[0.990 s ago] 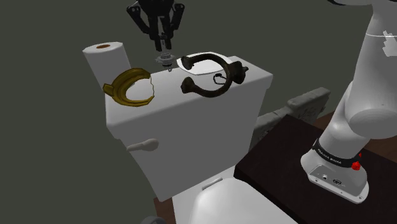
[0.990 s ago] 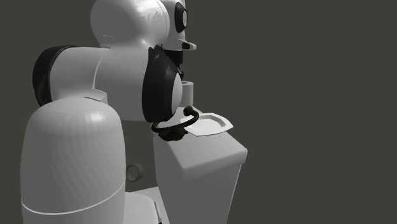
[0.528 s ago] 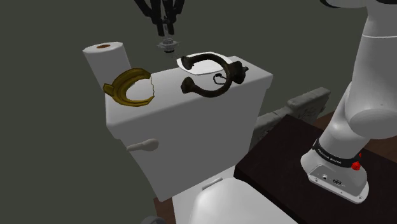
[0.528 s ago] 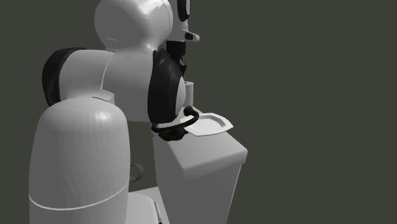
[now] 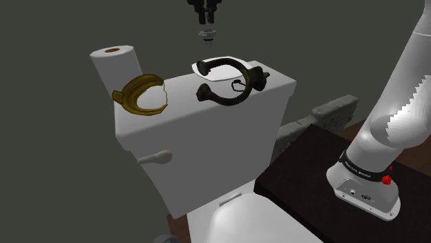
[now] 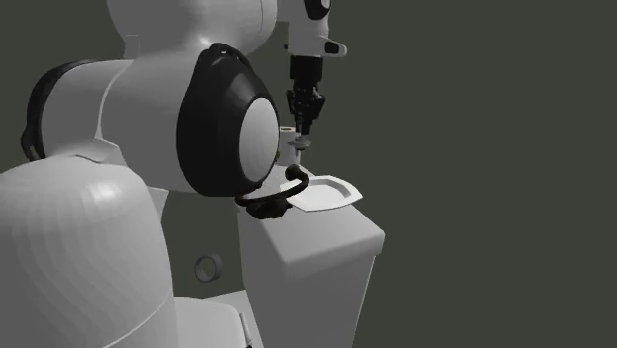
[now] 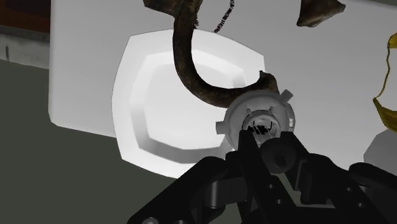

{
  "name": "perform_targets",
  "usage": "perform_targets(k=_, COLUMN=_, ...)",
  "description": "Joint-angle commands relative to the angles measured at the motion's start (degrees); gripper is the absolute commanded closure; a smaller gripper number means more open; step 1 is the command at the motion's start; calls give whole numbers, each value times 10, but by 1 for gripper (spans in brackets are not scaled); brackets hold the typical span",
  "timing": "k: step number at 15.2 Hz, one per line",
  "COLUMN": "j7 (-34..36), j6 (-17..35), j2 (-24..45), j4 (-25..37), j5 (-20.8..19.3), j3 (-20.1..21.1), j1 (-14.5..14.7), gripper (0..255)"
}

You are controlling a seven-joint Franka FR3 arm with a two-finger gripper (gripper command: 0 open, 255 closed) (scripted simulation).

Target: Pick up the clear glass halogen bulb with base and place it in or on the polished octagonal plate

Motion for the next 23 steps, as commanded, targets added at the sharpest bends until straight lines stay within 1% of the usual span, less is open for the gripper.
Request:
perform_targets(k=1, j7=-29, j6=-6, j2=-10, j4=-4, j5=5, j3=-12, j1=-17, gripper=255)
perform_targets(k=3, j7=-60, j6=-11, j2=-20, j4=-10, j5=10, j3=-27, j1=-36, gripper=255)
perform_targets(k=4, j7=-70, j6=-13, j2=-23, j4=-10, j5=11, j3=-31, j1=-41, gripper=255)
perform_targets(k=5, j7=-72, j6=-3, j2=-29, j4=-27, j5=14, j3=-33, j1=-43, gripper=255)
perform_targets(k=16, j7=-94, j6=98, j2=-81, j4=-175, j5=35, j3=-42, j1=-53, gripper=255)
perform_targets(k=21, j7=-100, j6=139, j2=-96, j4=-230, j5=41, j3=-43, j1=-54, gripper=255)
perform_targets(k=23, j7=-101, j6=144, j2=-97, j4=-237, j5=41, j3=-44, j1=-54, gripper=255)
